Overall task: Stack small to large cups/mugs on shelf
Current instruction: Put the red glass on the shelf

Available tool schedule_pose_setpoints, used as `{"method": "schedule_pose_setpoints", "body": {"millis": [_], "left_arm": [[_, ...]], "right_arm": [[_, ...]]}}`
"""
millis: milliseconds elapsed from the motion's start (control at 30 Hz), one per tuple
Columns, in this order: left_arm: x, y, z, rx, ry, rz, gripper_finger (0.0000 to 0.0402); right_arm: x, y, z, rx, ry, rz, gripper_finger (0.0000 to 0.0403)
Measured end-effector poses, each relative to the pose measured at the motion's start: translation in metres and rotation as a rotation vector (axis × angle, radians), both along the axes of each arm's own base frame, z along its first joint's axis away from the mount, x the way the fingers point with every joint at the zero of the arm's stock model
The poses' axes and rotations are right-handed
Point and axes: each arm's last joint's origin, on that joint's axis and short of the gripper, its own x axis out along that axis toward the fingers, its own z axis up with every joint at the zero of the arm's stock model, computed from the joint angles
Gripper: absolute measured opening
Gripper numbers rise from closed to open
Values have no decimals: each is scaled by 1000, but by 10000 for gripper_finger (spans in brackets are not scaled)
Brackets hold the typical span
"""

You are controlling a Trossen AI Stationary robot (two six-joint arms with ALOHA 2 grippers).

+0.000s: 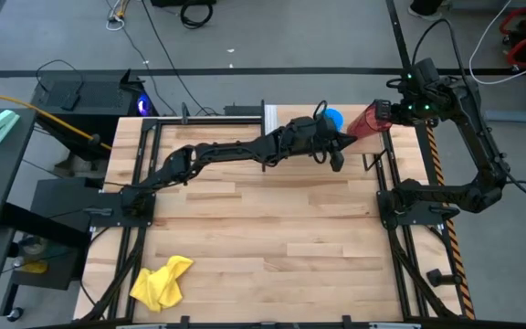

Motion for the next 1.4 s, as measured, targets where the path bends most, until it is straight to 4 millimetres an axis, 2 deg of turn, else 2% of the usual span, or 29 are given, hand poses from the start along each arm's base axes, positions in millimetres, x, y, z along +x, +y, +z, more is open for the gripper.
{"method": "schedule_pose_setpoints", "body": {"millis": [133, 667, 1100, 1400], "left_arm": [[3, 0, -10, -7, 18, -2, 19], [0, 18, -9, -9, 9, 53, 29], [-1, 18, -9, -28, 6, 48, 27], [-1, 17, -9, -29, 13, 30, 28]], "right_arm": [[2, 1, 0, -2, 3, 21, 10], [9, 5, 0, 4, -4, 69, 11], [9, 5, 0, 4, -3, 69, 17], [9, 5, -1, 8, 3, 71, 54]]}}
